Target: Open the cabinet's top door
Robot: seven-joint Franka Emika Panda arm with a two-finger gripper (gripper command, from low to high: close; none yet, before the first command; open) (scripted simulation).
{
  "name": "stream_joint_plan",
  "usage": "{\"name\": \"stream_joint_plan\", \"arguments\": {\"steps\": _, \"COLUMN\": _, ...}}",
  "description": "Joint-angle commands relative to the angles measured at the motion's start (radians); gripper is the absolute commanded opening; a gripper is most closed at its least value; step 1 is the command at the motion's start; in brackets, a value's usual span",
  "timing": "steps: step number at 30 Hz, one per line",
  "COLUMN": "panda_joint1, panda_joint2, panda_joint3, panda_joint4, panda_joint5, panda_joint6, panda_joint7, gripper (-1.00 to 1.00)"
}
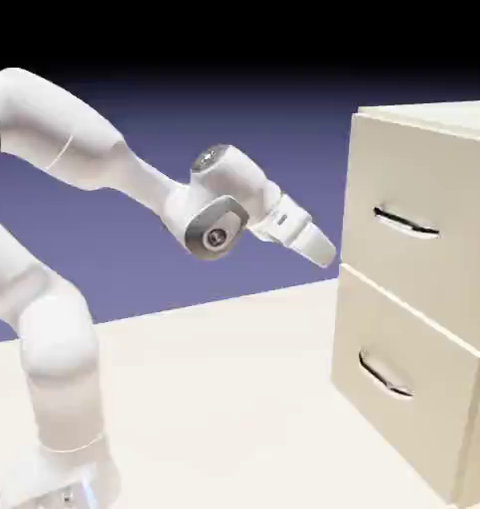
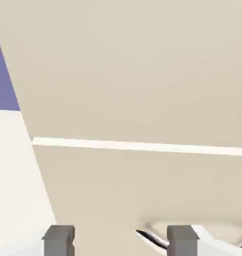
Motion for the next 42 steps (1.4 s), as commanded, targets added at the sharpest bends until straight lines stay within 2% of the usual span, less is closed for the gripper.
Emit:
{"name": "stream_joint_plan", "arguments": {"steps": 1, "panda_joint1": 0.014, "panda_joint2": -0.007, "panda_joint3": -0.017, "panda_joint4": 0.005, "panda_joint5": -0.044, "panda_joint6": -0.004, "panda_joint7": -0.041, "gripper": 0.00}}
{"name": "stream_joint_plan", "arguments": {"steps": 42, "panda_joint1": 0.596, "panda_joint2": -0.314, "panda_joint3": -0.712, "panda_joint4": 0.209, "panda_joint5": -1.827, "panda_joint6": -0.179, "panda_joint7": -1.708, "gripper": 0.00}}
